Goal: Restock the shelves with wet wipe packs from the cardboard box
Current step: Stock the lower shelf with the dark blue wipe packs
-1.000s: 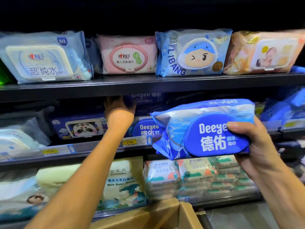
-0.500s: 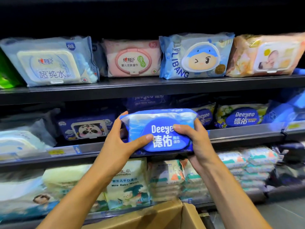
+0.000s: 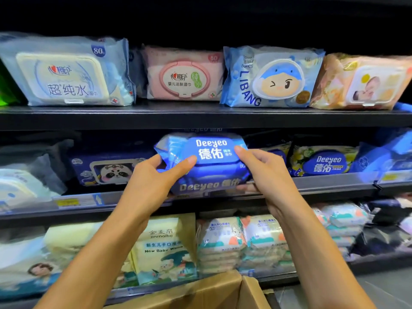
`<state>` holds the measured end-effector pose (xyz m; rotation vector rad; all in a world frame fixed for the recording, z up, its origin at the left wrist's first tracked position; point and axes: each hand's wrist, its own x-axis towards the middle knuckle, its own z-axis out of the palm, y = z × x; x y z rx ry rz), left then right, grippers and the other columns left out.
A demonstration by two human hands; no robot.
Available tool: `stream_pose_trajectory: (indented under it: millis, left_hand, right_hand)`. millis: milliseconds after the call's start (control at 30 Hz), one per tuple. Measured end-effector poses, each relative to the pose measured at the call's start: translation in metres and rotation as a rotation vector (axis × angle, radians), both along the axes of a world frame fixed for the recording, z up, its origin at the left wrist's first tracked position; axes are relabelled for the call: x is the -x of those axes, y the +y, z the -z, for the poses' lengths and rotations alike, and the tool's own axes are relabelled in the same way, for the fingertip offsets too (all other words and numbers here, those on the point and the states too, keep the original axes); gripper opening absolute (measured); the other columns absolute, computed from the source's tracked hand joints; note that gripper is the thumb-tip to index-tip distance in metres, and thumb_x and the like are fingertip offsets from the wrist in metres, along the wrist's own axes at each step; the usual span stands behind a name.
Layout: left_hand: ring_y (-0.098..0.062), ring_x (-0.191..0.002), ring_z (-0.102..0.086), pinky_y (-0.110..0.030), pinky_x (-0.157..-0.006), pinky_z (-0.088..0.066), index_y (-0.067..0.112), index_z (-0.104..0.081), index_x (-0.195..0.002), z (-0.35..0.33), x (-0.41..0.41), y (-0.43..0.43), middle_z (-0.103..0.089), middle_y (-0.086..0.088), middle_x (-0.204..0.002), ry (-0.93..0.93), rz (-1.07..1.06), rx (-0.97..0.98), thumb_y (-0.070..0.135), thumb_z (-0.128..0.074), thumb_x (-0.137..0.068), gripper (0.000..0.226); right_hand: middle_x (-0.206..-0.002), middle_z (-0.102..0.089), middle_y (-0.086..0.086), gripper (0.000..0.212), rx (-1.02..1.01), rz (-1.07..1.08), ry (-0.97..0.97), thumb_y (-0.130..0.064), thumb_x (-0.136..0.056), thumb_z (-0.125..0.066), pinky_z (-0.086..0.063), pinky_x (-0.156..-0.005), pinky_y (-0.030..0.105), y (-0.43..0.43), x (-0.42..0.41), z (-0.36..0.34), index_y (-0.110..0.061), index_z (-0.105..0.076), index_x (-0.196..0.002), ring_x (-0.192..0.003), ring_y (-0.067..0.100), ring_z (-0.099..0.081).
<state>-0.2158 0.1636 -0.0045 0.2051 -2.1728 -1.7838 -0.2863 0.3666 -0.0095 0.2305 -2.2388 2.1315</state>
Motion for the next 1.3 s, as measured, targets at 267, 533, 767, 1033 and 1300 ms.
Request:
stream_pose_trajectory:
  millis: [267, 533, 767, 1033, 1300]
  left_hand:
    - [-0.019, -0.114, -0.065, -0.045, -0.098, -0.053, 0.014, -0.065, -0.125, -0.010, 0.040, -0.006, -0.069, -0.003, -0.125, 0.144, -0.169, 0.160, 0.079, -0.073, -0.063, 0.091]
    - [-0.003, -0.097, -0.065, -0.016, -0.087, -0.049, 0.027, -0.067, -0.104, -0.007, 0.075, -0.026, -0.069, 0.020, -0.099, 0.236, -0.083, 0.335, 0.030, -0.079, -0.083, 0.024]
    - [-0.024, -0.113, -0.063, -0.033, -0.100, -0.048, 0.010, -0.067, -0.122, 0.021, 0.114, -0.035, -0.068, -0.007, -0.122, 0.287, -0.166, 0.365, 0.034, -0.086, -0.071, 0.059]
    - [-0.015, -0.105, -0.066, -0.041, -0.095, -0.053, 0.025, -0.063, -0.131, 0.041, 0.085, -0.014, -0.071, 0.004, -0.116, 0.309, -0.260, 0.326, 0.047, -0.079, -0.074, 0.063]
    - [-0.036, -0.115, -0.055, -0.040, -0.093, -0.046, 0.016, -0.047, -0.146, 0.038, 0.086, -0.010, -0.056, -0.014, -0.130, 0.201, -0.291, 0.564, 0.044, -0.071, -0.087, 0.069]
  right_hand:
    - [-0.079, -0.061, 0.007, 0.048, -0.002, 0.110, 0.179, -0.053, -0.077, -0.074, -0.060, -0.077, 0.059, -0.025, 0.035, -0.007, -0.008, -0.058, -0.080, -0.078, 0.021, -0.063]
    - [-0.097, -0.078, -0.011, 0.018, -0.049, 0.110, 0.426, -0.015, -0.085, -0.081, -0.058, -0.086, 0.025, -0.027, 0.054, -0.001, -0.020, -0.075, -0.101, -0.095, 0.004, -0.073]
    - [-0.121, -0.073, -0.005, 0.049, -0.136, 0.156, 0.520, -0.018, -0.080, -0.084, -0.053, -0.103, 0.037, -0.038, 0.080, 0.019, -0.018, -0.067, -0.126, -0.113, 0.011, -0.068]
    - [-0.126, -0.071, -0.009, 0.056, -0.324, 0.073, 0.511, -0.037, -0.078, -0.078, -0.052, -0.103, 0.047, -0.013, 0.080, 0.014, -0.028, -0.059, -0.131, -0.119, 0.012, -0.067]
    - [-0.114, -0.074, -0.008, 0.037, -0.283, 0.078, 0.495, -0.025, -0.085, -0.076, -0.055, -0.098, 0.046, -0.010, 0.073, 0.021, -0.027, -0.061, -0.119, -0.108, 0.010, -0.070]
